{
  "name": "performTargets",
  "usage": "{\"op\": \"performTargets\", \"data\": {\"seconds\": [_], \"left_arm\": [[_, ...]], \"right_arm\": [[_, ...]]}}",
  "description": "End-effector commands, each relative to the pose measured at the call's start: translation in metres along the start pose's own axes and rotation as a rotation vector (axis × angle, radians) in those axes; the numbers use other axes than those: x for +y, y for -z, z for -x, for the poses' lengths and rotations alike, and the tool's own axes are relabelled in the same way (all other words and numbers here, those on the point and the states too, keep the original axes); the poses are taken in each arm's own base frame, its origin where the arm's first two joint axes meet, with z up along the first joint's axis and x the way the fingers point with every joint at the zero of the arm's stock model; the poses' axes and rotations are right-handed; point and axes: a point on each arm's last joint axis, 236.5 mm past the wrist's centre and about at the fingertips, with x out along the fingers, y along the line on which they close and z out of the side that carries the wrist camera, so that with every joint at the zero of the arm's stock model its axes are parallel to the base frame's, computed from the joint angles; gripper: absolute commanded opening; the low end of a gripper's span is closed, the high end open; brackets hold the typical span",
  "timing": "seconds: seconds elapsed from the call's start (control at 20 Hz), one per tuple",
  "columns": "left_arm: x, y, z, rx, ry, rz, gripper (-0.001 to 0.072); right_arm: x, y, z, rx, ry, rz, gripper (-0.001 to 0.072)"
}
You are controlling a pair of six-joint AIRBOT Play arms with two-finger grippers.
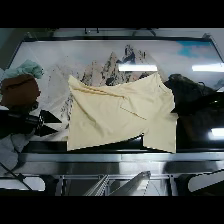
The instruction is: Fold the shirts.
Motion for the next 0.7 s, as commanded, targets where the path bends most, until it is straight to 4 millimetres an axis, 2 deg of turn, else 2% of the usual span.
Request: {"op": "performTargets", "data": {"seconds": [0.0,0.05,0.15,0.2,0.25,0.45,0.6,0.65], "left_arm": [[0.021,0.024,-0.019,0.045,-0.005,0.085,0.063],[0.027,0.028,-0.023,0.053,-0.022,0.095,0.063],[0.039,0.032,-0.033,0.061,-0.076,0.128,0.063],[0.039,0.033,-0.039,0.068,-0.085,0.132,0.0622],[0.036,0.035,-0.044,0.082,-0.094,0.123,0.06],[0.017,0.039,-0.071,0.128,-0.133,0.046,0.0589],[0.007,0.025,-0.086,0.114,-0.182,-0.032,0.0433],[0.003,0.021,-0.088,0.122,-0.191,-0.059,0.0348]], "right_arm": [[0.014,-0.005,-0.022,0.016,-0.013,0.06,0.0169],[0.016,-0.005,-0.023,0.018,-0.015,0.067,0.0024],[0.019,-0.006,-0.023,0.016,-0.015,0.077,0.0022],[0.019,-0.007,-0.022,0.014,-0.014,0.078,0.0022],[0.019,-0.008,-0.021,0.01,-0.013,0.08,0.0022],[0.022,-0.009,-0.017,0.004,-0.011,0.087,0.0022],[0.027,-0.008,-0.012,-0.001,-0.01,0.099,0.0022],[0.03,-0.008,-0.009,-0.004,-0.01,0.105,0.0022]]}}
